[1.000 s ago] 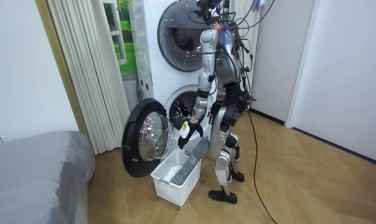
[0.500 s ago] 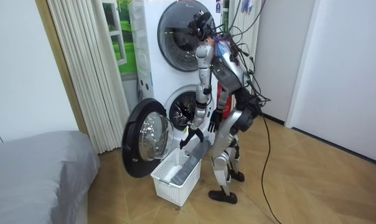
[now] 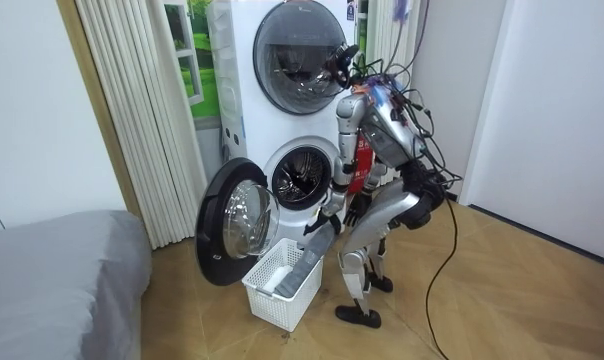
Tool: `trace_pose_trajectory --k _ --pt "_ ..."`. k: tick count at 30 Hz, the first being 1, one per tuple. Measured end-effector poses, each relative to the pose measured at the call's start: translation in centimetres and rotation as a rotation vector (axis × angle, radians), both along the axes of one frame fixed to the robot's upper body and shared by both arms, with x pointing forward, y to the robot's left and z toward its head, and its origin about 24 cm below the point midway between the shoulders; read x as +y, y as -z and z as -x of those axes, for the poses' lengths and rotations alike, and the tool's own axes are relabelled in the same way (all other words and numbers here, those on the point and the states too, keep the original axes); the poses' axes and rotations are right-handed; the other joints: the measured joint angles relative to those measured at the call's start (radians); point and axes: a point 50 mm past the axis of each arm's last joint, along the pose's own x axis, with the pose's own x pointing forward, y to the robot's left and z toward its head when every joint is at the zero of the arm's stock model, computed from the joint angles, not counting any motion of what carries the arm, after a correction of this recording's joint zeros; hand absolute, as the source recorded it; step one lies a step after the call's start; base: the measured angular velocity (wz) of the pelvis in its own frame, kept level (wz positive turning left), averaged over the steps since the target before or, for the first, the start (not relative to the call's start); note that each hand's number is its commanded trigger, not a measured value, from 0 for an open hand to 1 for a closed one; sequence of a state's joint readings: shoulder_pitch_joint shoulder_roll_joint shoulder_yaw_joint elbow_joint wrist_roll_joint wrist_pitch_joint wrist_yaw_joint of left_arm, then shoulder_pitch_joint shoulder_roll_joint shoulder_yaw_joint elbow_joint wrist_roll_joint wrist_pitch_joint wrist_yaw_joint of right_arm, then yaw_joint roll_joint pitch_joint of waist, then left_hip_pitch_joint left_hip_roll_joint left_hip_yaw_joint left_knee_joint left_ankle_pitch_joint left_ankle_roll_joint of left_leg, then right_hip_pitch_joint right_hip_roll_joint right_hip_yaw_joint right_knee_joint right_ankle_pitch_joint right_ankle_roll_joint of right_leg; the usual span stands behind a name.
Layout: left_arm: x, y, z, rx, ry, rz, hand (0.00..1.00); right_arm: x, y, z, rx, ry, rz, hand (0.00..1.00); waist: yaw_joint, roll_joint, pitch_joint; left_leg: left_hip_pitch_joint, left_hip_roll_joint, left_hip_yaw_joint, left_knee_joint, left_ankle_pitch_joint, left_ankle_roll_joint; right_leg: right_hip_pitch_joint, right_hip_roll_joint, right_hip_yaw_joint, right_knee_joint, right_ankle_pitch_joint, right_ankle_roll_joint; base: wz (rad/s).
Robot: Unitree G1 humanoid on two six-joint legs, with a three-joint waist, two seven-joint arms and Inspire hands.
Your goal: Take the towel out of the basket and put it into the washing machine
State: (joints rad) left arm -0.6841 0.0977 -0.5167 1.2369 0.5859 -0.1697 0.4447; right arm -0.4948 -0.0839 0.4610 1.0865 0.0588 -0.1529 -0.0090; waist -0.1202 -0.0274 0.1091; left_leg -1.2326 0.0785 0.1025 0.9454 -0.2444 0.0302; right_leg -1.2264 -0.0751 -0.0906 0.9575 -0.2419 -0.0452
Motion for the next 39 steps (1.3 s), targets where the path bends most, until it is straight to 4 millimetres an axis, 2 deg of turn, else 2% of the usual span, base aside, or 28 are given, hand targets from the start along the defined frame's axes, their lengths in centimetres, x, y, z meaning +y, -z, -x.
trace_pose_trajectory --k 6,13,16,19,23,26,27,28,29,30,31,33,39 --pt "-1.0 -0.4 -0.1 -0.058 0.065 -0.048 0.0 0.7 -0.6 -0.6 -0.021 -0.011 -0.035 0.0 -0.01 0.001 -0.0004 -0.036 0.009 -0.001 0.019 -0.003 -0.006 -0.039 0.013 0.007 0.021 -0.002 -0.006 -0.02" --pt "-1.0 -0.6 -0.2 -0.075 0.071 -0.057 0.0 0.9 -0.8 -0.6 -0.023 0.003 -0.066 0.0 -0.015 0.0 -0.0004 -0.05 0.018 -0.004 0.045 -0.015 -0.017 -0.057 0.022 0.008 0.05 -0.017 -0.019 -0.02" --pt "-0.8 -0.7 -0.2 -0.078 0.087 -0.075 0.0 1.2 -0.9 -0.7 -0.029 -0.005 -0.072 0.0 -0.02 0.0 -0.0006 -0.051 0.03 -0.003 0.045 -0.02 -0.024 -0.058 0.026 0.005 0.047 -0.014 -0.029 -0.07" --pt "-1.0 -0.6 -0.2 -0.068 0.093 -0.072 0.0 2.0 -1.0 -0.7 -0.034 -0.023 -0.079 0.0 -0.034 0.0 -0.0006 -0.051 0.033 -0.004 0.046 -0.023 -0.029 -0.06 0.027 0.005 0.048 -0.016 -0.034 -0.02" --pt "-1.0 -0.5 -0.3 -0.03 0.116 -0.083 0.0 3.0 -1.4 -1.0 -0.048 -0.04 -0.096 0.0 -0.071 0.0 -0.0006 -0.074 0.037 -0.015 0.056 -0.026 -0.034 -0.076 0.035 -0.002 0.05 -0.017 -0.038 -0.01" --pt "-1.3 -0.2 -0.1 0.017 0.154 -0.105 0.01 3.1 -1.6 -1.1 -0.05 -0.048 -0.105 0.0 -0.071 0.0 -0.0006 -0.095 0.048 -0.02 0.07 -0.03 -0.035 -0.09 0.042 -0.008 0.051 -0.017 -0.04 -0.07" --pt "-1.4 0.0 0.0 0.036 0.168 -0.119 0.61 3.1 -1.6 -1.1 -0.047 -0.048 -0.113 0.0 -0.071 0.0 -0.0006 -0.098 0.049 -0.02 0.074 -0.034 -0.035 -0.093 0.042 -0.008 0.054 -0.018 -0.041 -0.08" --pt "-1.3 0.1 0.1 0.046 0.173 -0.124 0.7 3.2 -1.6 -1.1 -0.045 -0.047 -0.12 0.0 -0.071 0.0 -0.0006 -0.099 0.05 -0.02 0.075 -0.035 -0.036 -0.094 0.042 -0.008 0.054 -0.018 -0.042 -0.05" --pt "-1.3 0.3 0.2 0.067 0.178 -0.134 0.71 3.2 -1.6 -1.1 -0.041 -0.044 -0.133 0.0 -0.072 0.0 -0.0006 -0.101 0.05 -0.02 0.076 -0.036 -0.036 -0.096 0.043 -0.009 0.055 -0.019 -0.043 0.0" --pt "-1.2 0.5 0.2 0.086 0.18 -0.139 0.88 3.2 -1.7 -1.2 -0.041 -0.043 -0.138 0.0 -0.073 0.0 -0.0006 -0.103 0.05 -0.02 0.076 -0.037 -0.036 -0.099 0.042 -0.01 0.054 -0.02 -0.043 0.0" --pt "-1.1 0.6 0.3 0.094 0.182 -0.145 0.97 3.2 -1.8 -1.3 -0.043 -0.045 -0.14 0.0 -0.072 0.0 -0.0006 -0.104 0.05 -0.02 0.076 -0.037 -0.036 -0.1 0.042 -0.01 0.054 -0.02 -0.043 0.0" --pt "-1.1 0.7 0.3 0.123 0.194 -0.163 1.0 3.2 -1.9 -1.4 -0.044 -0.047 -0.144 0.0 -0.069 0.0 -0.0006 -0.107 0.05 -0.02 0.076 -0.038 -0.037 -0.103 0.044 -0.01 0.054 -0.022 -0.044 0.0" --pt "-0.6 0.6 0.0 0.17 0.201 -0.201 1.0 3.3 -2.4 -1.8 -0.053 -0.063 -0.147 0.0 -0.068 0.0 -0.0006 -0.107 0.05 -0.018 0.069 -0.037 -0.035 -0.106 0.044 -0.008 0.051 -0.023 -0.045 0.0"
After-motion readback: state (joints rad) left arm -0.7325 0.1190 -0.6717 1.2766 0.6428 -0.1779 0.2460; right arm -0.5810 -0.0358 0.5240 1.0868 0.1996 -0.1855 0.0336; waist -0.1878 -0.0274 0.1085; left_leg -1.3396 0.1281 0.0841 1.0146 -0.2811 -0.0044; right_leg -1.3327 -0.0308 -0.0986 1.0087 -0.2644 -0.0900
